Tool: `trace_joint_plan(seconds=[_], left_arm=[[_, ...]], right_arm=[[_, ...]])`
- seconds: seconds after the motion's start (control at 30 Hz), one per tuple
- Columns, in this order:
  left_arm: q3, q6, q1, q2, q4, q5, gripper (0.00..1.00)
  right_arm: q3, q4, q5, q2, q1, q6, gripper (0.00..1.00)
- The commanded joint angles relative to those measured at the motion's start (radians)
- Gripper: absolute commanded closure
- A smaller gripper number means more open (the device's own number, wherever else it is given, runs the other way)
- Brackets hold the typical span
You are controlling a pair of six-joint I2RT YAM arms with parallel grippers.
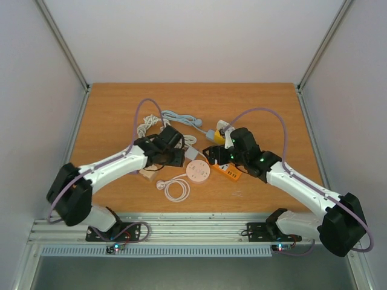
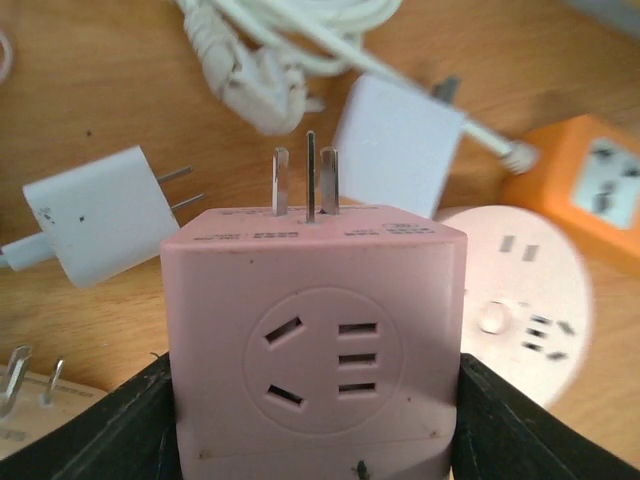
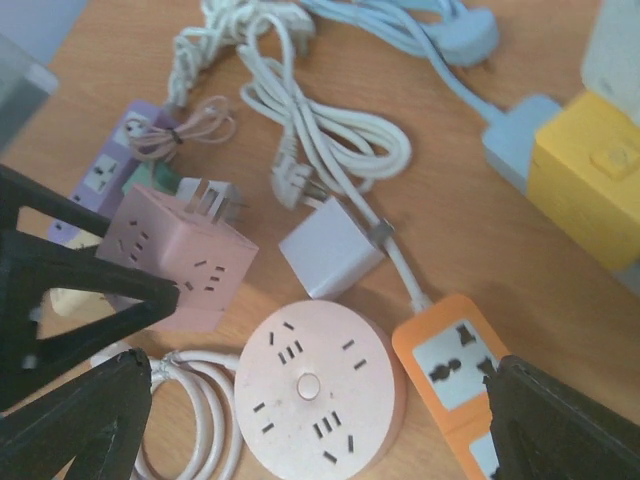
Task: Insert the plug
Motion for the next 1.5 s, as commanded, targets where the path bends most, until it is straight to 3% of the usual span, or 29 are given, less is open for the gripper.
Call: trace_joint_plan(seconds=[0.0,0.37,0.5,0.67,0.93,1.17,1.27,1.37,1.47], left_arm=[[0.017,0.006,-0.004,-0.133,0.046,0.048,0.49],[0.049,-0.171,0.026,-0.368,0.016,0.175,0.49],[0.000,-0.290,0.076,-0.428,0.132,0.303,0.49],[0.020,-0.428,0.131,-0.438,0.124,0.408,0.49],[0.041,-0.655,0.146,-0.441,0.118,0.487,0.51],[-0.002,-0.795,0.153,-0.484,0.123,0.470,0.52],[-0.009,-0.817,0.153,-0.493,0.117,0.464,0.52],[-0.013,-0.834,0.153,-0.502,0.109,0.449,0.52],[-0.010,-0.846,0.154,-0.510,0.102,0.436,0.53]], right_arm=[[-0.007,0.110,-0.005,-0.057,0.023,-0.205,0.09],[-0.056,0.324,-0.048,-0.186,0.044,-0.567,0.08],[-0.058,0.313,0.046,-0.199,0.137,-0.719,0.08],[-0.109,0.418,0.247,-0.218,0.333,-0.929,0.08],[-0.145,0.746,0.487,-0.036,0.527,-1.247,0.07],[-0.171,1.110,0.582,0.170,0.546,-1.381,0.08],[-0.174,1.185,0.608,0.216,0.546,-1.397,0.09],[-0.179,1.229,0.622,0.236,0.546,-1.400,0.16],[-0.181,1.261,0.645,0.251,0.546,-1.423,0.30]])
